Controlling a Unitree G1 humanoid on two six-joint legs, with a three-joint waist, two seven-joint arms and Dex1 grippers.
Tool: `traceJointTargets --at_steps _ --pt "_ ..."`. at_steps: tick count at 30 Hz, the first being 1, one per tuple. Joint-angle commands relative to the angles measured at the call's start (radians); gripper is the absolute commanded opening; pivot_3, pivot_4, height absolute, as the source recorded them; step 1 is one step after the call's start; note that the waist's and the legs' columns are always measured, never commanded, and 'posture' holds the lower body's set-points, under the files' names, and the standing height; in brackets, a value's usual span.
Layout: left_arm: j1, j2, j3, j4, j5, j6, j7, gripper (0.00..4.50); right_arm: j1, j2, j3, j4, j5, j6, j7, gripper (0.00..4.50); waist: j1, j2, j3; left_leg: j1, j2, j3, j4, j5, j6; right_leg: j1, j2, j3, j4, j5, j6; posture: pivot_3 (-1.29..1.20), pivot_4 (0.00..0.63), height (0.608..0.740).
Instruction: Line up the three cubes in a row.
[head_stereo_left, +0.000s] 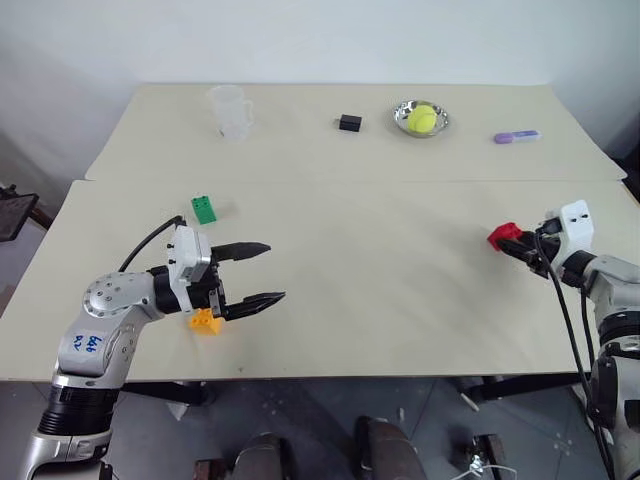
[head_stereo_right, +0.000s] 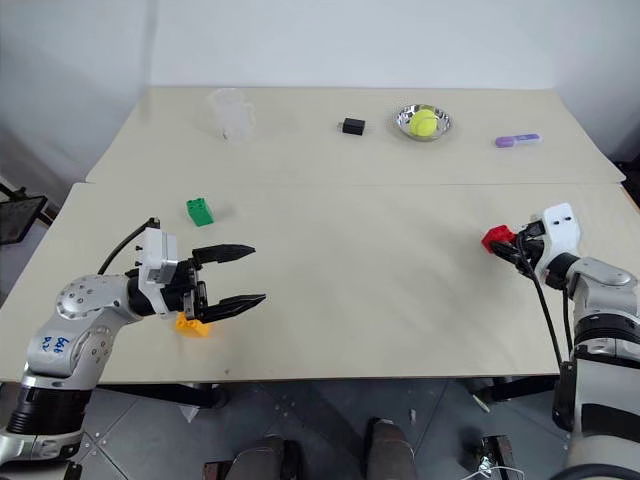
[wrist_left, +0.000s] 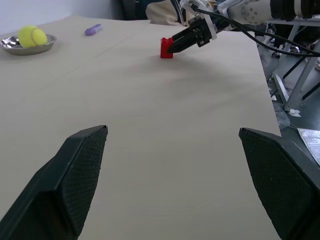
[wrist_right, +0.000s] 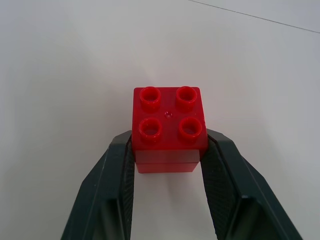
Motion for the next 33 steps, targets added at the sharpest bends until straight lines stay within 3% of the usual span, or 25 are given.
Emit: traceJointTargets --at_steps 1,4,9,16,25,29,33 --pt "0.024 0.006 0.021 -0.044 0.005 -0.011 0.013 4.50 -0.026 0.044 0.057 -0.165 0.019 -0.059 0.199 1.47 -0.002 0.000 0.000 0.000 0.000 0.000 0.000 0.000 0.000 0.000 0.000 0.000 0.000 0.000 0.000 0.00 0.150 0.740" --pt "0.045 0.009 0.034 -0.029 0.011 -0.022 0.017 4.50 -0.006 0.089 0.163 -0.391 0.033 -0.020 0.394 1.47 -0.015 0.002 0.001 0.000 0.001 0.000 0.000 0.000 -0.001 -0.001 0.000 0.001 0.002 0.000 0.000 0.00 0.150 0.740" --pt "0.030 -0.037 0.093 0.041 -0.017 -0.031 0.079 4.50 0.024 0.161 0.315 -0.649 0.030 0.072 0.523 1.47 -0.005 0.002 0.001 -0.002 0.001 0.000 0.000 0.000 -0.002 -0.007 0.000 0.001 0.009 0.000 0.000 0.00 0.150 0.740" --pt "0.046 -0.045 0.119 0.056 -0.002 -0.042 0.087 4.50 0.004 0.264 0.404 -0.553 -0.019 -0.019 0.529 1.47 0.007 0.001 0.001 -0.004 0.000 0.000 0.004 0.000 -0.001 -0.007 0.000 0.000 0.010 0.000 0.000 0.00 0.150 0.740" --pt "0.092 -0.033 0.135 0.015 0.000 -0.040 0.098 4.50 -0.030 0.278 0.408 -0.423 -0.056 -0.095 0.509 1.47 -0.002 0.001 0.001 -0.002 0.001 0.000 0.006 0.000 -0.002 -0.007 0.000 0.001 0.013 0.000 0.000 0.00 0.150 0.740" --pt "0.115 -0.025 0.154 -0.002 -0.010 -0.017 0.113 4.50 -0.011 0.263 0.391 -0.466 -0.041 -0.077 0.513 2.78 0.001 0.001 0.001 -0.003 0.001 0.000 0.009 -0.001 -0.002 -0.007 -0.001 0.001 0.014 0.000 0.000 0.00 0.150 0.740" --pt "0.095 -0.048 0.310 0.100 -0.015 -0.075 0.245 4.50 0.024 0.251 0.285 -0.584 0.091 -0.076 0.536 4.04 0.001 0.001 0.001 -0.003 0.002 0.000 0.008 -0.001 -0.002 -0.007 -0.001 0.001 0.014 0.000 -0.001 0.00 0.150 0.740"
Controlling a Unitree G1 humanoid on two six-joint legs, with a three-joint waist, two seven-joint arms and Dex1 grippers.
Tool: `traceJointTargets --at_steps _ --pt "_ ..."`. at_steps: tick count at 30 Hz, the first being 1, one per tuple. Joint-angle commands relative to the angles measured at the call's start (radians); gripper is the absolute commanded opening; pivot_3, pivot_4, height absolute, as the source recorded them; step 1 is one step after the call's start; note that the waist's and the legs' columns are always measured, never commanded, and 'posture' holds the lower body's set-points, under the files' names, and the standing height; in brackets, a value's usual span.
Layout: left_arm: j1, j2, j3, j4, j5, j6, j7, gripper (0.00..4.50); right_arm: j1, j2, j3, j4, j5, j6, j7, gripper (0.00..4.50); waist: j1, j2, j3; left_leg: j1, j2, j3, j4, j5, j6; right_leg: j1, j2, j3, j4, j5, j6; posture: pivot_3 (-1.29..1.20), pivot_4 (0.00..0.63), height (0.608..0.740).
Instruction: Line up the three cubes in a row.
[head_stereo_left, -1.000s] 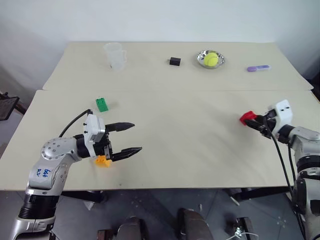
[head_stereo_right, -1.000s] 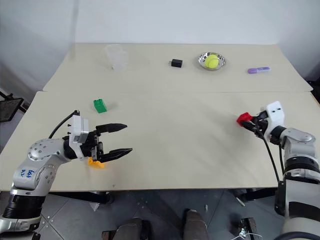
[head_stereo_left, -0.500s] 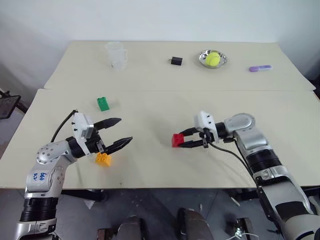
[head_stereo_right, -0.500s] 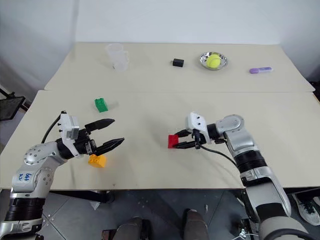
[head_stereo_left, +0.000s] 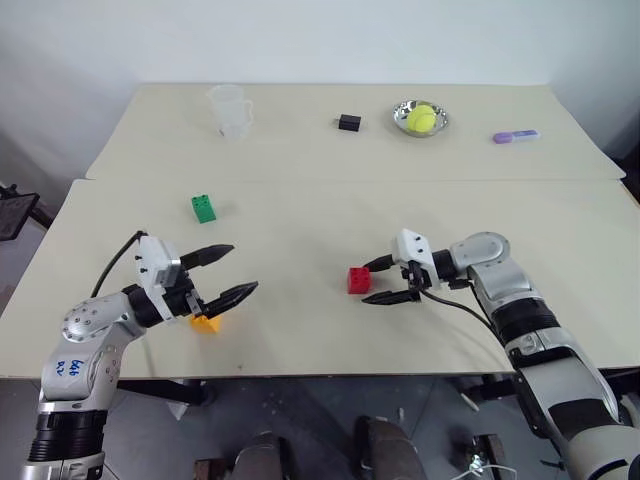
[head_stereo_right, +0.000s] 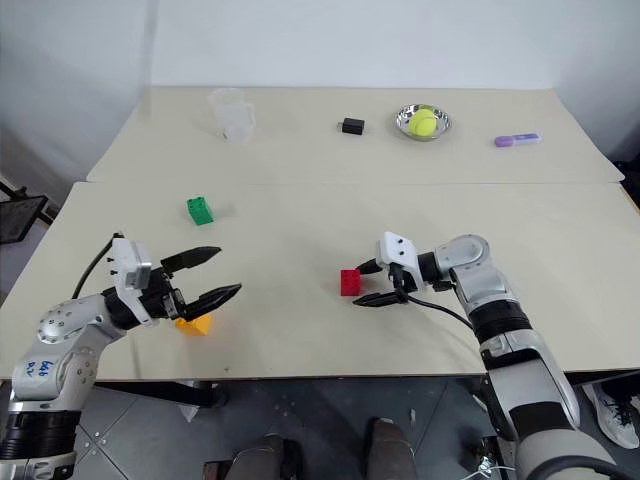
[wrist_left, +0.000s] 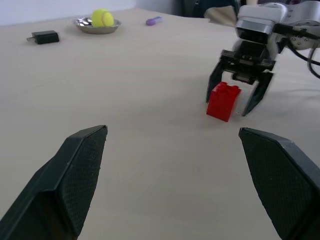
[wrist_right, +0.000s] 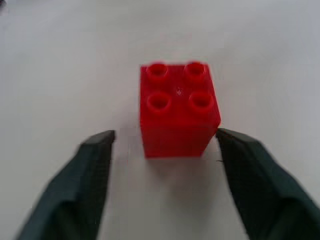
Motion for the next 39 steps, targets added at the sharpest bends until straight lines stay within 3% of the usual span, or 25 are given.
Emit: traceJointTargets --at_steps 1,7,9,12,16,19,24,30,34,39 --pt "-0.009 0.010 0.176 0.082 -0.024 -0.055 0.093 4.50 0.010 -0.024 -0.108 -0.117 0.108 -0.002 -0.003 4.38 -0.001 0.000 0.000 0.000 0.000 0.000 0.000 0.000 0.000 0.000 0.000 0.000 0.000 0.000 0.000 0.00 0.150 0.740" --pt "0.128 0.052 0.383 0.220 -0.039 -0.069 0.103 4.50 0.129 0.013 -0.226 -0.350 0.331 0.010 0.041 4.45 -0.007 0.000 0.000 0.001 0.000 0.000 -0.002 -0.001 -0.001 -0.001 0.000 -0.001 0.000 0.000 0.000 0.00 0.150 0.740" --pt "0.172 0.037 0.448 0.250 -0.031 -0.100 0.150 4.50 0.177 0.029 -0.231 -0.433 0.352 0.028 -0.004 4.45 -0.008 0.000 0.000 0.001 0.001 0.000 -0.003 -0.002 -0.001 -0.001 0.000 -0.001 0.000 0.000 0.000 0.00 0.150 0.740" --pt "0.243 -0.076 0.531 0.183 -0.061 -0.121 0.291 4.50 0.246 0.084 -0.250 -0.545 0.431 0.093 -0.096 4.45 -0.003 -0.001 0.000 0.001 0.001 0.000 -0.003 -0.003 0.000 -0.001 0.000 -0.001 -0.001 0.000 0.000 0.00 0.150 0.740" --pt "0.327 -0.200 0.499 0.036 -0.063 -0.121 0.357 4.50 0.307 0.086 -0.240 -0.579 0.397 0.038 -0.104 4.45 0.008 -0.003 -0.001 0.001 0.000 -0.004 0.000 -0.005 0.002 0.000 -0.003 -0.002 0.000 0.000 0.000 0.00 0.150 0.740" --pt "0.309 -0.251 0.412 -0.050 -0.051 -0.103 0.405 4.50 0.321 0.070 -0.250 -0.549 0.366 -0.001 -0.119 4.45 0.021 -0.005 -0.002 0.000 0.000 -0.004 0.004 -0.006 0.003 0.002 -0.003 -0.004 0.000 0.000 0.000 0.00 0.150 0.740" --pt "0.127 -0.254 0.250 -0.063 0.021 0.032 0.577 4.50 0.322 0.027 -0.258 -0.514 0.343 -0.036 -0.114 4.45 0.031 -0.005 -0.002 0.001 0.000 -0.004 0.006 -0.005 0.003 0.002 -0.003 -0.002 0.000 0.001 -0.001 0.00 0.150 0.740" --pt "-0.310 -0.279 0.081 0.164 0.199 0.260 0.901 4.50 0.360 -0.004 -0.254 -0.591 0.355 0.003 -0.141 4.45 0.029 -0.006 -0.002 0.001 -0.001 -0.002 0.005 -0.005 0.003 0.003 -0.003 -0.004 0.000 0.001 0.000 0.00 0.150 0.740" --pt "-0.498 -0.295 0.029 0.367 0.248 0.291 0.942 4.50 0.376 -0.011 -0.250 -0.623 0.362 0.028 -0.155 4.45 0.022 -0.006 -0.002 0.001 0.000 0.002 0.004 -0.005 0.003 0.002 -0.002 -0.005 -0.002 0.001 0.000 0.00 0.150 0.740" --pt "-0.595 -0.313 -0.008 0.508 0.293 0.283 0.958 4.50 0.385 -0.008 -0.245 -0.657 0.362 0.045 -0.174 4.45 0.019 -0.006 -0.002 0.001 0.000 0.004 0.002 -0.005 0.003 0.002 -0.001 -0.005 -0.003 0.001 0.000 0.00 0.150 0.740"
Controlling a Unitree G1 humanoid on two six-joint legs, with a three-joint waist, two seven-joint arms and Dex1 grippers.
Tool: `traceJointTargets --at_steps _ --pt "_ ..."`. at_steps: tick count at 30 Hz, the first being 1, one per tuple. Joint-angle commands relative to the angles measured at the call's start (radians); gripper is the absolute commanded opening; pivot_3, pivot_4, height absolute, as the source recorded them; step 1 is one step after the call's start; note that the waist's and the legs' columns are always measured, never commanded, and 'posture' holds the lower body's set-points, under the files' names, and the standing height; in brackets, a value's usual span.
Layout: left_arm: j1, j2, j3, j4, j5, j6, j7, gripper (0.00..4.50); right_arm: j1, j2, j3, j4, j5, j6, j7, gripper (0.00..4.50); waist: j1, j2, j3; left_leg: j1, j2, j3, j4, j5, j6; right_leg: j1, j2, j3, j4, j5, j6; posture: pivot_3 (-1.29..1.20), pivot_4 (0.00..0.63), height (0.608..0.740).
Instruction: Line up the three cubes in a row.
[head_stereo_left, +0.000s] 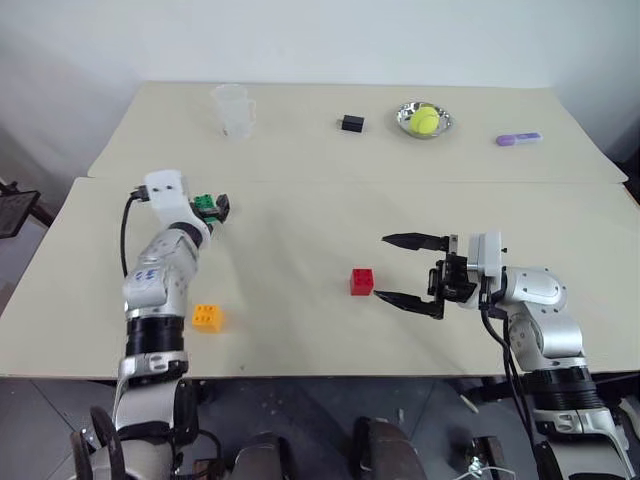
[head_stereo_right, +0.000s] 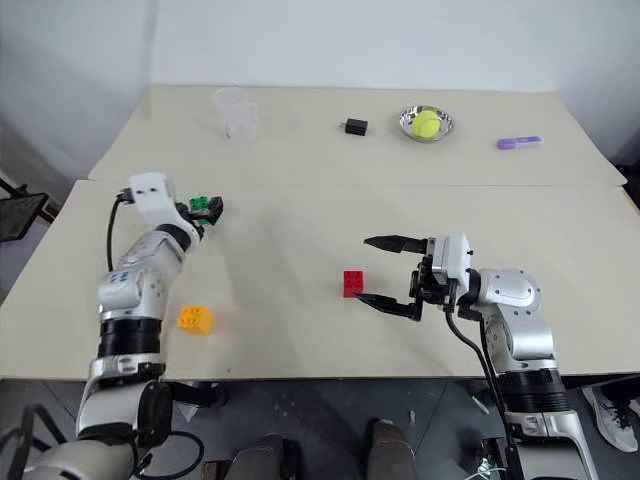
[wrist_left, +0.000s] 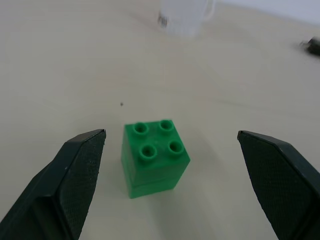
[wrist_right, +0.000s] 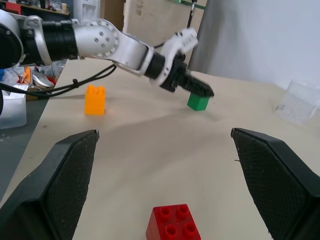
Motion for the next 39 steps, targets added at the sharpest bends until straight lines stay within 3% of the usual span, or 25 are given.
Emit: traceJointTargets --at_steps 1,7,10,18,23,27,32,35,39 --pt "-0.033 -0.008 -0.012 0.037 0.028 -0.003 0.013 4.50 0.004 -0.004 -0.004 -0.059 0.019 0.009 -0.020 4.45 0.002 -0.001 0.000 0.000 0.000 0.000 0.000 0.000 0.000 0.000 0.000 0.000 0.000 0.000 0.000 0.00 0.150 0.740" --pt "-0.036 -0.024 -0.016 0.061 0.043 -0.027 0.019 4.50 0.021 0.011 -0.005 -0.083 0.016 0.010 -0.057 4.45 0.008 -0.001 0.001 0.000 0.000 0.000 0.001 0.000 0.000 0.000 0.000 0.000 0.000 0.000 0.000 0.00 0.150 0.740" --pt "-0.047 -0.020 -0.015 0.085 0.055 -0.057 0.017 3.88 0.027 0.009 -0.004 -0.083 0.017 0.010 -0.060 4.50 0.011 -0.002 0.001 0.000 0.000 0.000 0.001 0.000 0.000 0.000 0.000 0.000 0.000 0.000 0.000 0.00 0.150 0.740" --pt "-0.112 0.009 -0.029 0.220 0.084 -0.163 -0.035 1.47 -0.008 0.013 0.008 -0.067 0.021 0.027 -0.059 4.50 0.010 -0.002 0.001 -0.001 0.000 0.000 0.002 0.000 0.000 0.000 0.000 0.000 0.000 0.000 0.000 0.00 0.150 0.740" --pt "-0.092 0.026 -0.031 0.208 0.081 -0.262 -0.114 1.48 0.002 0.003 0.010 -0.076 0.021 0.030 -0.058 4.50 0.009 -0.002 0.001 -0.001 0.000 0.000 0.001 0.000 0.000 0.000 0.000 0.000 0.000 0.000 0.000 0.00 0.150 0.740" --pt "-0.053 0.081 -0.024 0.121 -0.044 -0.342 -0.468 1.48 0.015 -0.034 -0.016 -0.078 0.020 0.030 -0.057 4.50 0.008 -0.002 0.001 -0.001 0.000 0.000 0.001 0.000 0.000 0.000 0.000 0.000 0.000 0.000 0.000 0.00 0.150 0.740" --pt "-0.061 0.247 -0.188 0.092 -0.139 -0.398 -1.233 1.48 0.054 -0.143 -0.095 -0.045 0.032 0.033 -0.030 4.50 0.012 -0.002 0.002 -0.002 0.000 0.002 0.002 0.000 0.000 -0.002 0.000 0.000 0.000 0.000 0.000 0.00 0.150 0.740" --pt "-0.122 0.248 -0.288 0.224 -0.075 -0.475 -1.437 1.48 0.119 -0.200 -0.139 -0.059 0.046 0.051 -0.016 4.50 0.022 -0.002 0.002 -0.002 0.000 0.002 0.002 0.000 0.000 0.000 0.000 0.000 -0.002 0.000 0.000 0.00 0.150 0.740" --pt "-0.208 0.191 -0.406 0.441 0.064 -0.667 -1.546 1.48 0.239 -0.244 -0.187 -0.135 0.053 0.071 -0.029 4.50 0.027 -0.002 0.002 -0.002 0.000 0.003 0.003 0.000 0.001 0.001 0.001 0.000 -0.007 0.000 0.000 0.00 0.150 0.740"
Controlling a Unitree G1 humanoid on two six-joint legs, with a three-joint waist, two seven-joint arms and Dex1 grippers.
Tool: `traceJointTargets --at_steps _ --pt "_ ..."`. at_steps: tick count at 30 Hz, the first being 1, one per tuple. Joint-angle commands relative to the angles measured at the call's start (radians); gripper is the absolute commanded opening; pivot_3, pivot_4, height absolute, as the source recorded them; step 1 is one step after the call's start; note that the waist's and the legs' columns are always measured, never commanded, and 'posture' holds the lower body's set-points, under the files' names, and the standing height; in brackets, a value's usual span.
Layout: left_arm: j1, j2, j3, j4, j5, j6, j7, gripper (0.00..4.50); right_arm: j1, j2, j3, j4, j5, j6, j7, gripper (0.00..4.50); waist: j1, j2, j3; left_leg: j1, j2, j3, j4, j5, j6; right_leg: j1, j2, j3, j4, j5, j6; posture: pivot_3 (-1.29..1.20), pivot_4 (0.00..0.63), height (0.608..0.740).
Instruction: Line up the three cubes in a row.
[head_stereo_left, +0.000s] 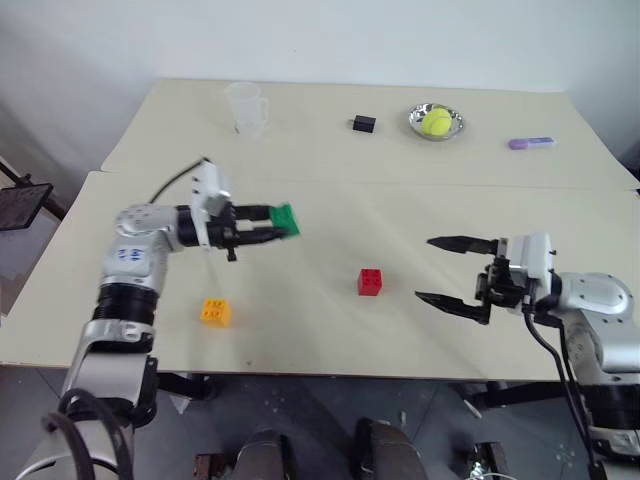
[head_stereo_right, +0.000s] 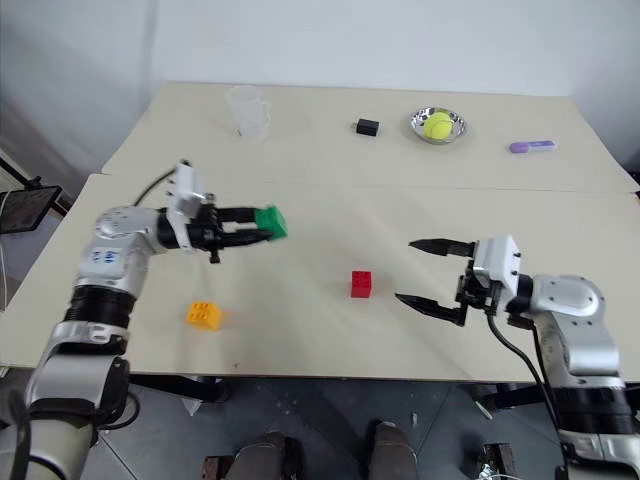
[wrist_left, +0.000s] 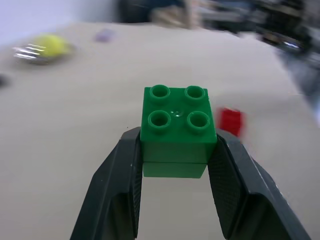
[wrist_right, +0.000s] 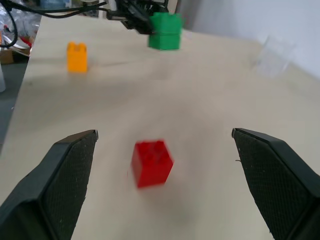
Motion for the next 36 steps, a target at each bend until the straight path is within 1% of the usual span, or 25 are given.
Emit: traceJointTargets --at_steps 1,3,4,7,9,14,15,16,17,19,22,24,25,26,28,29,31,33,36 --pt "-0.059 -0.027 -0.075 0.148 0.107 -0.179 -0.082 1.48 0.063 -0.029 -0.053 -0.090 0.027 0.018 -0.015 4.50 -0.002 0.000 0.000 0.000 0.000 0.000 0.000 0.000 0.000 0.000 0.000 0.000 0.000 0.000 0.000 0.00 0.150 0.740" --pt "-0.082 -0.043 -0.076 0.217 0.130 -0.237 -0.080 1.48 0.081 -0.026 -0.060 -0.120 0.035 0.032 -0.038 4.50 -0.015 -0.001 0.000 -0.001 0.000 0.000 0.000 0.000 0.001 -0.001 0.000 0.000 -0.001 0.000 0.000 0.00 0.150 0.740" --pt "-0.093 -0.061 -0.083 0.260 0.153 -0.268 -0.053 1.48 0.108 -0.022 -0.069 -0.150 0.041 0.038 -0.052 4.50 -0.019 -0.001 0.000 -0.002 0.000 0.000 0.000 0.000 0.001 -0.002 0.000 0.000 0.000 0.000 0.000 0.00 0.150 0.740" --pt "-0.112 -0.101 -0.096 0.346 0.198 -0.306 -0.019 1.48 0.160 -0.010 -0.081 -0.201 0.045 0.043 -0.084 4.50 -0.016 -0.001 0.000 -0.002 0.000 -0.001 -0.001 0.000 0.001 -0.002 0.000 0.000 0.001 0.000 0.000 0.00 0.150 0.740" --pt "-0.117 -0.104 -0.099 0.370 0.220 -0.320 -0.015 1.48 0.163 -0.005 -0.076 -0.207 0.043 0.043 -0.099 4.50 -0.017 -0.001 0.000 -0.002 0.000 -0.001 0.000 -0.001 0.002 -0.002 0.000 0.000 0.000 0.000 0.000 0.00 0.150 0.740" --pt "-0.126 -0.092 -0.085 0.382 0.226 -0.291 -0.052 1.48 0.132 0.021 -0.060 -0.191 0.050 0.048 -0.132 4.50 -0.017 -0.001 0.001 -0.002 0.000 0.000 0.001 -0.001 0.002 -0.002 0.000 0.001 0.000 0.000 0.000 0.00 0.150 0.740" --pt "-0.127 -0.090 -0.078 0.377 0.222 -0.288 -0.050 2.23 0.122 0.024 -0.055 -0.179 0.045 0.045 -0.130 4.50 -0.017 -0.001 0.001 -0.002 0.000 0.000 0.001 -0.001 0.002 -0.002 0.000 0.001 0.001 0.000 0.000 0.00 0.150 0.740" --pt "-0.130 -0.089 -0.070 0.373 0.218 -0.278 -0.041 2.47 0.112 0.025 -0.049 -0.168 0.038 0.040 -0.123 4.50 -0.018 -0.001 0.001 -0.002 0.000 0.000 0.001 -0.001 0.002 -0.002 0.000 0.001 0.001 0.000 0.000 0.00 0.150 0.740" --pt "-0.139 -0.094 -0.040 0.362 0.185 -0.241 -0.036 2.77 0.100 0.027 -0.042 -0.157 0.033 0.036 -0.117 4.50 -0.017 -0.001 0.001 -0.002 0.000 0.000 0.001 -0.001 0.002 -0.002 0.000 0.001 0.001 0.000 0.000 0.00 0.150 0.740" --pt "-0.160 -0.097 0.029 0.333 0.109 -0.128 -0.033 3.40 0.084 0.030 -0.033 -0.144 0.033 0.033 -0.108 4.50 -0.018 -0.001 0.001 -0.002 0.000 -0.001 0.001 -0.001 0.002 -0.002 0.000 0.000 0.001 0.000 0.000 0.00 0.150 0.740" --pt "-0.136 -0.046 0.081 0.250 0.064 -0.109 -0.090 4.40 0.067 0.036 -0.018 -0.131 0.040 0.035 -0.094 4.50 -0.018 -0.001 0.001 -0.002 0.000 -0.001 0.001 -0.001 0.002 -0.002 0.000 0.000 0.001 0.000 0.000 0.00 0.150 0.740" --pt "-0.082 0.036 0.089 0.165 0.048 -0.045 -0.164 4.48 0.047 0.044 -0.003 -0.122 0.043 0.042 -0.087 4.50 -0.024 -0.001 0.001 -0.002 0.000 -0.001 0.000 -0.001 0.002 -0.002 0.000 0.000 0.001 0.000 0.001 0.00 0.150 0.740" --pt "-0.058 0.069 0.098 0.135 0.039 -0.011 -0.171 4.48 0.035 0.051 0.003 -0.119 0.048 0.050 -0.090 4.50 -0.030 -0.001 0.001 -0.002 0.001 0.000 0.000 -0.001 0.002 -0.003 0.000 0.000 0.002 0.000 0.001 0.00 0.150 0.740" --pt "-0.014 0.120 0.128 0.106 0.022 0.027 -0.151 4.48 0.020 0.060 0.018 -0.120 0.061 0.068 -0.086 4.50 -0.040 -0.001 0.001 -0.001 0.001 -0.001 -0.001 -0.001 0.002 -0.003 0.000 0.000 0.002 0.000 0.001 0.00 0.150 0.740" --pt "0.106 0.220 0.231 0.055 -0.032 0.055 -0.088 4.48 -0.014 0.089 0.065 -0.115 0.065 0.078 -0.062 4.50 -0.054 0.000 0.001 0.000 0.001 -0.001 -0.002 -0.001 0.002 -0.003 0.000 0.001 0.005 0.000 0.001 0.00 0.150 0.740" --pt "0.168 0.255 0.280 0.026 -0.057 0.061 -0.065 4.48 -0.027 0.103 0.090 -0.112 0.062 0.078 -0.046 4.50 -0.068 0.000 0.001 0.002 0.001 0.000 -0.002 -0.001 0.001 -0.003 0.000 0.001 0.005 0.000 0.001 0.00 0.150 0.740" --pt "0.279 0.295 0.354 -0.051 -0.104 0.095 -0.033 4.48 -0.048 0.128 0.122 -0.101 0.054 0.066 -0.026 4.50 -0.069 0.000 0.001 0.003 0.002 -0.002 -0.004 -0.001 0.000 -0.004 0.000 0.001 0.008 0.000 0.000 0.00 0.150 0.740" --pt "0.434 0.342 0.455 -0.124 -0.130 0.122 0.028 4.48 -0.085 0.167 0.164 -0.090 0.043 0.053 -0.015 4.50 -0.066 -0.001 0.002 0.002 0.002 -0.003 -0.002 -0.001 0.000 -0.004 -0.001 0.000 0.009 0.000 0.000 0.00 0.150 0.740" --pt "0.657 0.371 0.606 -0.231 -0.183 0.152 0.087 4.48 -0.124 0.203 0.222 -0.095 0.033 0.067 0.001 4.50 -0.062 -0.001 0.002 0.002 0.002 -0.005 0.000 -0.002 0.000 -0.004 -0.002 0.000 0.010 0.000 0.000 0.00 0.150 0.740"
